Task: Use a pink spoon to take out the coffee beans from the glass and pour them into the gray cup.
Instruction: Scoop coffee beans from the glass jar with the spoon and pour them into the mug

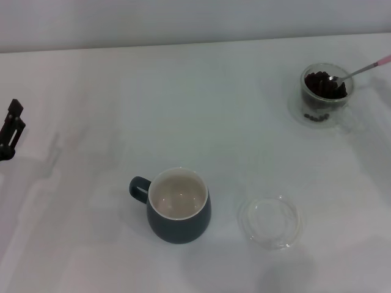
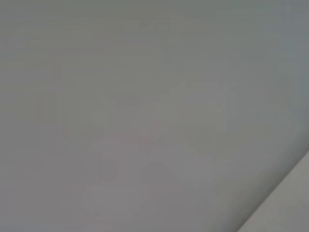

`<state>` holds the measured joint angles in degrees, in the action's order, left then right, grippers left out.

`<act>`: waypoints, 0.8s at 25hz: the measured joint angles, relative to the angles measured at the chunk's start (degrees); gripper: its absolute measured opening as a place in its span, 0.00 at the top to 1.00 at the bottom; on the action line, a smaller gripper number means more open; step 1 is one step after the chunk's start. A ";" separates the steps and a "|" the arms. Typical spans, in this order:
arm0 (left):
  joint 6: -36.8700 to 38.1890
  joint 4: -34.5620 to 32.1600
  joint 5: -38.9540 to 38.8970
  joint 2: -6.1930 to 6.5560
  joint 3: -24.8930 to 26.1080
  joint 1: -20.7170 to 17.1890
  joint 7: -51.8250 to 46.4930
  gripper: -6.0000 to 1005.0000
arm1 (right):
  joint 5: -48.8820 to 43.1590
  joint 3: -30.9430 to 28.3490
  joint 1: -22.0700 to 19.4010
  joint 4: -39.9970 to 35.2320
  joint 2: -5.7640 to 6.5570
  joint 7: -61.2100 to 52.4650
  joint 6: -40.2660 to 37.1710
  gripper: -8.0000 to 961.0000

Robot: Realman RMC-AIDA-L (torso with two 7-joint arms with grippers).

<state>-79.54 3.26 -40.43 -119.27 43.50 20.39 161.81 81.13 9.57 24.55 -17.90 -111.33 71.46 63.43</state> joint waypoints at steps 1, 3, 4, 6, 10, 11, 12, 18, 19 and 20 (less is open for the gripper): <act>0.00 0.00 0.00 0.00 0.00 0.04 0.00 0.35 | 0.00 0.00 -0.02 0.00 0.01 -0.54 -0.39 0.83; 0.00 -0.01 0.00 0.00 0.00 0.09 0.00 0.35 | 0.00 0.00 -0.07 0.00 0.04 -1.42 -0.80 0.83; 0.00 -0.01 0.00 0.00 0.00 0.09 0.00 0.35 | 0.00 0.00 -0.11 0.02 0.07 -1.69 -0.84 0.83; 0.01 -0.01 0.00 0.00 0.00 0.09 0.00 0.35 | 0.00 0.00 -0.21 0.06 0.13 -2.63 -0.87 0.83; 0.12 -0.01 0.00 0.00 0.11 0.17 0.00 0.35 | 0.00 0.01 -0.33 0.06 0.21 -4.91 -0.80 0.83; 0.22 -0.01 0.00 0.00 0.12 0.22 0.00 0.35 | -0.01 0.01 -0.36 0.06 0.22 -5.52 -0.71 0.83; 0.38 -0.01 0.00 0.00 0.13 0.27 0.00 0.35 | -0.01 0.01 -0.38 0.06 0.22 -6.11 -0.62 0.83; 1.11 0.05 0.00 0.00 0.04 0.43 0.00 0.35 | -0.01 0.40 -0.42 0.06 0.34 -9.35 0.45 0.83; 1.23 0.07 0.00 0.00 0.04 0.44 0.00 0.35 | -0.01 0.42 -0.44 0.06 0.35 -9.62 0.79 0.83; 1.30 0.09 0.00 0.00 0.03 0.44 0.00 0.35 | -0.01 0.45 -0.44 0.06 0.35 -9.84 1.28 0.83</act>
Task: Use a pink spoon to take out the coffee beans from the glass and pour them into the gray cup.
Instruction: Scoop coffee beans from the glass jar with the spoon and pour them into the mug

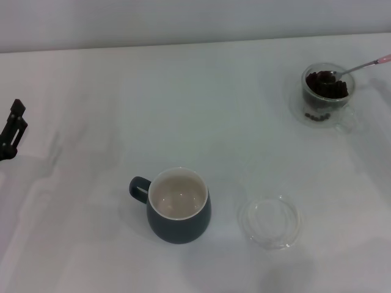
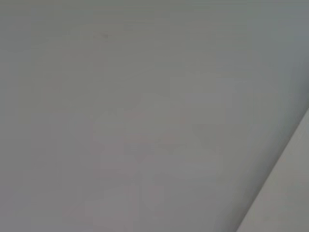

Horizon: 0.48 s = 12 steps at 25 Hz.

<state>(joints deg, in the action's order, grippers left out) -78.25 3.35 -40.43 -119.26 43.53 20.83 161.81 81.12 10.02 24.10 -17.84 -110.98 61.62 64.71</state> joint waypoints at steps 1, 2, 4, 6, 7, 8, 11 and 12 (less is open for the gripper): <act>0.05 0.01 0.00 0.00 -0.01 0.00 0.00 0.35 | 0.00 0.02 -0.01 0.00 -0.02 -0.18 0.55 0.83; 0.07 0.01 0.00 0.00 -0.02 0.00 0.00 0.35 | 0.00 0.04 -0.01 0.00 -0.10 -0.36 1.11 0.83; 0.11 0.01 0.00 0.00 0.00 0.00 0.00 0.35 | 0.00 0.08 -0.02 0.00 -0.32 -0.54 2.10 0.83; 0.12 0.00 0.00 0.00 0.03 0.00 0.00 0.35 | 0.00 0.10 -0.02 0.00 -0.58 -0.55 3.35 0.83; 0.12 0.00 0.00 0.00 0.03 0.00 0.00 0.35 | -0.01 0.11 -0.02 -0.01 -0.68 -0.53 3.70 0.83; 0.12 -0.01 0.00 0.00 0.06 0.00 0.00 0.35 | -0.10 0.14 0.05 -0.01 -0.89 -0.45 4.29 0.83; 0.12 -0.01 0.00 0.00 0.03 0.00 0.00 0.35 | -0.45 0.30 0.23 -0.01 -1.50 -0.06 5.53 0.83; 0.12 -0.01 0.00 0.00 0.01 0.00 0.00 0.35 | -0.47 0.49 0.23 -0.02 -1.74 0.02 6.05 0.83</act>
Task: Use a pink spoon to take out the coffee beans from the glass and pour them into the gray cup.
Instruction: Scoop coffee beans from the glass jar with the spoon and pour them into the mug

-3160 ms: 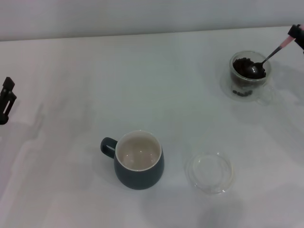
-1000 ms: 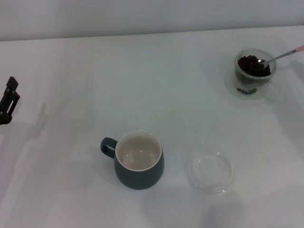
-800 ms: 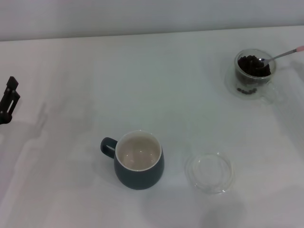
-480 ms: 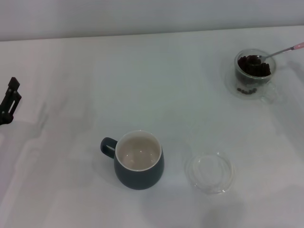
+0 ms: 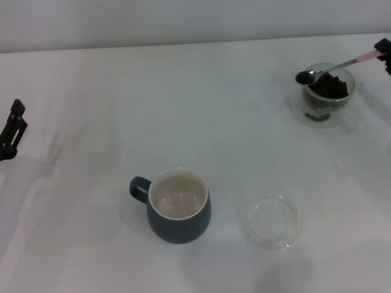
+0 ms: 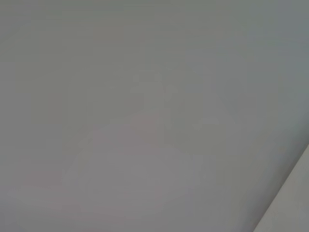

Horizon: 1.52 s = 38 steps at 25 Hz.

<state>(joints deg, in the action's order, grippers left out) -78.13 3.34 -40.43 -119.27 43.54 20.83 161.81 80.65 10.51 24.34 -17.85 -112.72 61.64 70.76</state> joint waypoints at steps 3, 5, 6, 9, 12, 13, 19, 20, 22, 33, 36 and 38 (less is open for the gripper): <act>0.10 0.00 0.00 0.00 -0.03 0.00 0.00 0.35 | -0.05 1.42 0.08 -0.24 -0.90 0.31 1.81 0.83; 0.38 0.00 0.00 0.00 -0.03 0.02 0.00 0.35 | -0.05 2.50 0.22 -0.36 -1.41 0.59 3.00 0.83; 0.48 0.00 0.00 0.00 -0.03 0.05 0.00 0.35 | -0.05 3.07 0.31 -0.37 -1.68 0.72 3.61 0.83; 0.52 0.00 0.00 0.00 -0.04 0.08 0.00 0.35 | 0.08 4.95 0.52 -0.17 -2.29 0.84 4.91 0.83; 0.53 0.00 0.00 0.00 -0.04 0.08 0.00 0.35 | 0.23 6.86 0.78 0.67 -2.47 1.15 6.21 0.83; 0.53 0.00 0.00 0.00 -0.04 0.09 0.00 0.35 | 0.23 7.31 0.91 1.13 -2.49 1.41 6.43 0.83; 0.58 0.00 0.37 0.00 -0.03 0.04 0.00 0.35 | -0.09 9.18 1.88 4.44 -2.53 3.49 8.48 0.83; 0.60 0.00 0.38 0.00 -0.03 0.04 0.00 0.35 | -0.09 9.84 2.00 4.97 -2.58 3.67 8.72 0.83; 0.64 0.00 0.39 0.00 -0.03 0.02 0.00 0.35 | 0.05 10.93 2.33 6.42 -2.63 4.59 9.07 0.83; 0.73 0.44 0.44 0.00 -0.03 -0.50 0.00 0.35 | -0.08 16.59 5.86 12.85 -3.16 9.06 11.72 0.83; 0.73 0.46 0.44 -0.05 -0.04 -0.71 0.00 0.35 | -0.08 18.13 6.56 13.23 -3.20 10.25 11.88 0.83; 0.73 0.45 0.44 -0.08 -0.09 -0.94 0.00 0.35 | -0.07 18.80 6.78 13.25 -3.20 11.26 11.92 0.83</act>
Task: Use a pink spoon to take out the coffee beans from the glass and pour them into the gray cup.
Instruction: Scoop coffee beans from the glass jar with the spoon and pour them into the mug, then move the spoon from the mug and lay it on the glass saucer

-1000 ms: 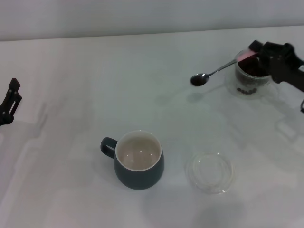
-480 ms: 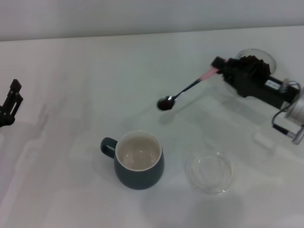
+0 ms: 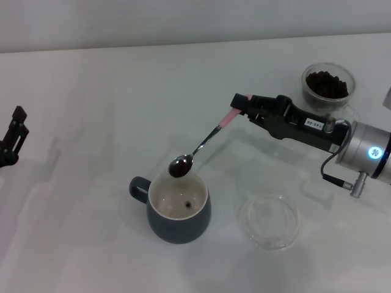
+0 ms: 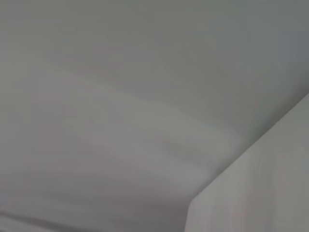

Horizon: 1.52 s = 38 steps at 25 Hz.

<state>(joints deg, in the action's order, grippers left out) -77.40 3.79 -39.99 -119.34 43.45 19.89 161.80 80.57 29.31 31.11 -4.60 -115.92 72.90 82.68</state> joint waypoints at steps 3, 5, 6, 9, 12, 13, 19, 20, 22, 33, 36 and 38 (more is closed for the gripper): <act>-0.01 0.02 0.00 -0.01 -0.04 -0.16 0.00 0.35 | -0.01 1.21 0.48 -0.05 0.00 2.14 0.22 0.83; -0.01 0.06 0.05 -0.07 -0.04 -0.28 0.00 0.35 | -0.02 1.69 0.65 -0.49 0.10 4.19 1.27 0.83; -0.02 0.07 0.12 -0.10 -0.07 -0.32 0.00 0.35 | -0.01 1.78 0.67 -0.75 0.16 5.22 1.91 0.83; -0.03 0.08 0.18 -0.10 -0.13 -0.41 0.00 0.35 | -0.01 1.93 0.69 -1.99 0.31 9.06 4.90 0.83; -0.04 0.08 0.18 -0.10 -0.13 -0.43 0.00 0.35 | -0.01 2.59 0.72 -3.08 0.34 13.50 8.68 0.83; -0.04 0.09 0.18 -0.10 -0.13 -0.43 0.00 0.35 | -0.02 3.00 0.74 -3.53 0.34 15.13 9.95 0.83; -0.01 0.73 0.18 -0.10 -0.12 -0.40 0.00 0.35 | -0.03 5.55 0.97 -4.25 0.23 22.44 12.09 0.83; 0.00 0.81 0.18 -0.10 -0.12 -0.40 0.00 0.35 | -0.01 5.74 0.97 -4.11 0.23 23.16 11.54 0.83; 0.01 0.93 0.18 -0.10 -0.12 -0.39 0.00 0.35 | 0.12 5.78 0.97 -3.88 0.18 23.89 10.36 0.83; 1.46 1.78 0.55 -0.19 -0.13 -0.52 0.00 0.35 | 0.89 4.91 0.28 -5.44 0.75 25.59 13.56 0.83; 1.51 1.78 0.58 -0.19 -0.13 -0.54 0.00 0.35 | 2.22 4.67 -0.70 -7.16 1.00 22.23 15.49 0.83; 1.52 1.77 0.61 -0.19 -0.12 -0.55 0.00 0.35 | 2.49 4.78 -2.13 -9.23 1.12 20.82 16.24 0.83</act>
<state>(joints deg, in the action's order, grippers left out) -75.87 5.56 -39.38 -119.53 43.33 19.34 161.81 83.07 34.09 28.99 -13.83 -114.80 93.72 98.92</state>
